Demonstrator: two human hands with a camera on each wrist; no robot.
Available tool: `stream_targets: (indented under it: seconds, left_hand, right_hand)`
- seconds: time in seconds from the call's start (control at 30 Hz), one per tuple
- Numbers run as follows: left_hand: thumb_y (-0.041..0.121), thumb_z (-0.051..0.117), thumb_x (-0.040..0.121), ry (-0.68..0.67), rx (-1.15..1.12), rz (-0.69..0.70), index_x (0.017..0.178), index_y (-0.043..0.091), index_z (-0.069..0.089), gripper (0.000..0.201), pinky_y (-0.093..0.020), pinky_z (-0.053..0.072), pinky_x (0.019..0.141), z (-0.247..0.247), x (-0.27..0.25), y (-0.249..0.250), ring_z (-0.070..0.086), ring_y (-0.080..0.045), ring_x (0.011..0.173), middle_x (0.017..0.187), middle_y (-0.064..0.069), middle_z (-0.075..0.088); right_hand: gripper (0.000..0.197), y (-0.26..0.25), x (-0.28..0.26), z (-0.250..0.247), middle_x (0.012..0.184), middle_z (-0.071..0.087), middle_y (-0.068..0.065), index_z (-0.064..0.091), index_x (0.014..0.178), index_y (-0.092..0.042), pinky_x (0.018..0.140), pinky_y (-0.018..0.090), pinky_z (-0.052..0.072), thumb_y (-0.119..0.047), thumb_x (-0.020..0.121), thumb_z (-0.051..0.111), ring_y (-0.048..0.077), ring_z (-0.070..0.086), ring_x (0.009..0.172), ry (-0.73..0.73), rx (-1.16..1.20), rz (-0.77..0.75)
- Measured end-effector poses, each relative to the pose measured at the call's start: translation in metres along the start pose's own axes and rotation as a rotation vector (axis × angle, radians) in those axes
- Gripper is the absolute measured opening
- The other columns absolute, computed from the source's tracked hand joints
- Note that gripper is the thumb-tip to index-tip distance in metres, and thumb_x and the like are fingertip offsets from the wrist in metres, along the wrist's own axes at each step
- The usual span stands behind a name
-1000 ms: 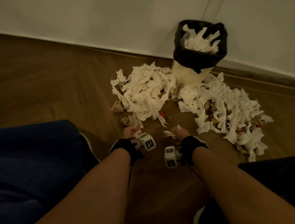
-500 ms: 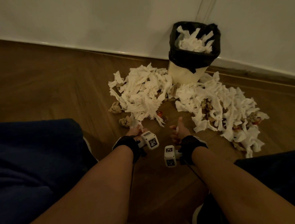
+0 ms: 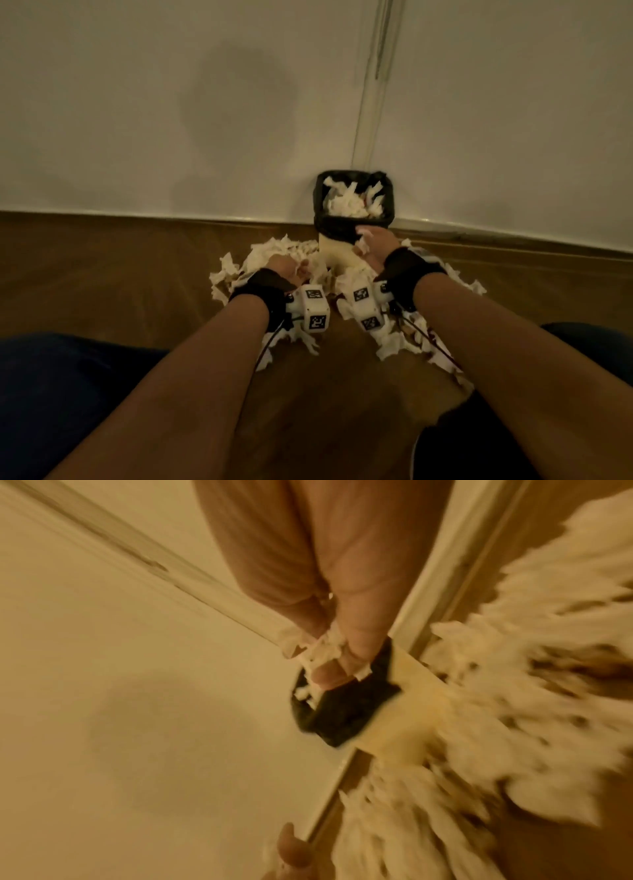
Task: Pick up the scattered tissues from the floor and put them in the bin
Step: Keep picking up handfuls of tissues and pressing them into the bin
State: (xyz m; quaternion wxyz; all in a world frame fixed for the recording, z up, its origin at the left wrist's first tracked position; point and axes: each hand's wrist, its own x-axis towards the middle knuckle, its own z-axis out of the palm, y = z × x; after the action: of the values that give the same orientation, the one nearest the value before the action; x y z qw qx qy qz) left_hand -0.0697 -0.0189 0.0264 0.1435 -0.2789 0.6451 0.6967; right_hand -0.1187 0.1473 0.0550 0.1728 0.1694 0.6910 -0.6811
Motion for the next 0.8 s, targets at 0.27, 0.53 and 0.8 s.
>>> stream_targets:
  seconds: [0.27,0.53,0.8]
  left_hand:
    - [-0.003,0.036,0.097,-0.055,-0.089,0.316,0.096,0.001,0.054,0.019,-0.021,0.046,0.052,0.057,0.027,0.116,0.052,-0.018,0.063,0.081,-0.013,0.053]
    - [0.006,0.061,0.083,0.246,0.682,0.765,0.11,0.012,0.061,0.027,-0.011,0.041,0.068,0.088,0.107,0.123,0.057,-0.021,0.089,0.108,-0.009,0.058]
    - [0.018,0.045,0.094,0.212,0.878,0.724,0.13,0.007,0.05,0.038,-0.032,0.041,0.101,0.096,0.168,0.095,0.054,-0.029,0.107,0.136,-0.014,0.03]
  right_hand:
    - [0.016,-0.111,0.034,-0.037,0.075,0.059,0.012,0.055,0.098,-0.008,0.049,0.029,0.053,-0.004,0.085,0.065,0.02,0.057,0.049,0.201,0.098,-0.334]
    - [0.022,-0.073,0.119,-0.039,0.105,0.069,0.011,0.072,0.104,-0.014,0.088,0.031,0.052,-0.014,0.089,0.055,0.027,0.064,0.097,0.383,-0.491,-0.459]
    - [0.032,-0.05,0.173,-0.023,0.131,0.039,0.017,0.057,0.12,-0.003,0.091,0.02,0.034,-0.015,0.099,0.036,0.027,0.05,0.106,0.334,-0.904,-0.672]
